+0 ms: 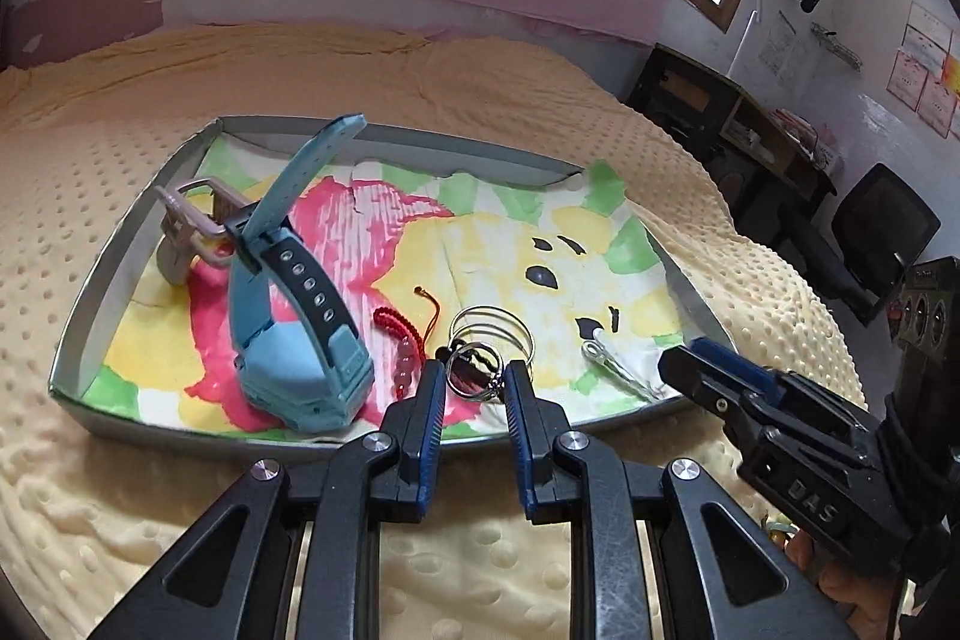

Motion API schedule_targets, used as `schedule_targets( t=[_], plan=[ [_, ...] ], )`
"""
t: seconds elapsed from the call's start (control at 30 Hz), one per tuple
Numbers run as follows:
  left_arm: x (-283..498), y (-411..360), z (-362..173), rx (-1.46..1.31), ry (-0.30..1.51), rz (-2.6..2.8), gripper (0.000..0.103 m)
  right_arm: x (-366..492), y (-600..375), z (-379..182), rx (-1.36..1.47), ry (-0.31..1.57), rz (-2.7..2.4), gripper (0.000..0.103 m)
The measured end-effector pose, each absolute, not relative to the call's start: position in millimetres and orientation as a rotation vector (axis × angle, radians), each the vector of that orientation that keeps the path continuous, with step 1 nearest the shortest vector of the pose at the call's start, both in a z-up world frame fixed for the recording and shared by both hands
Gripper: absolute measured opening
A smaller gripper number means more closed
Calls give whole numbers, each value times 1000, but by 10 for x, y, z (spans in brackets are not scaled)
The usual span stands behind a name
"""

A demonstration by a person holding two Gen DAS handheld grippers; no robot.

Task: Organize jewelry
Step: 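Open both tools to drop the rings into the tray, then withdraw both tools from the tray toward the hair ties on the bed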

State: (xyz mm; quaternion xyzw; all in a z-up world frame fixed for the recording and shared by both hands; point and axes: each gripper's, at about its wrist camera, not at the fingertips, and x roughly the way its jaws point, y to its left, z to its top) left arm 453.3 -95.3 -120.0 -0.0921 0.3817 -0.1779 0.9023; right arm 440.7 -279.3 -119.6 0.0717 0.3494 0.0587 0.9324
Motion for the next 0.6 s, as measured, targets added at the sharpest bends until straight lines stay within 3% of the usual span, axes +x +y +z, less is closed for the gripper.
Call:
schedule_targets(
  t=[0.27,0.33,0.47,0.53,0.6],
  plan=[
    [4243,-899,-1022,-203,752,-344,38,4089,-2930,-961,135,647,68,39],
    [4062,-873,-916,-197,721,-329,56,3892,-2988,-823,143,595,59,48],
    [3672,-791,-651,-200,633,-309,76,3482,-3054,-567,154,491,51,61],
    [3439,-745,-486,-199,586,-291,95,3248,-3072,-419,168,432,45,76],
    [3180,-690,-307,-202,525,-261,103,2984,-3090,-279,187,372,41,96]
  ],
)
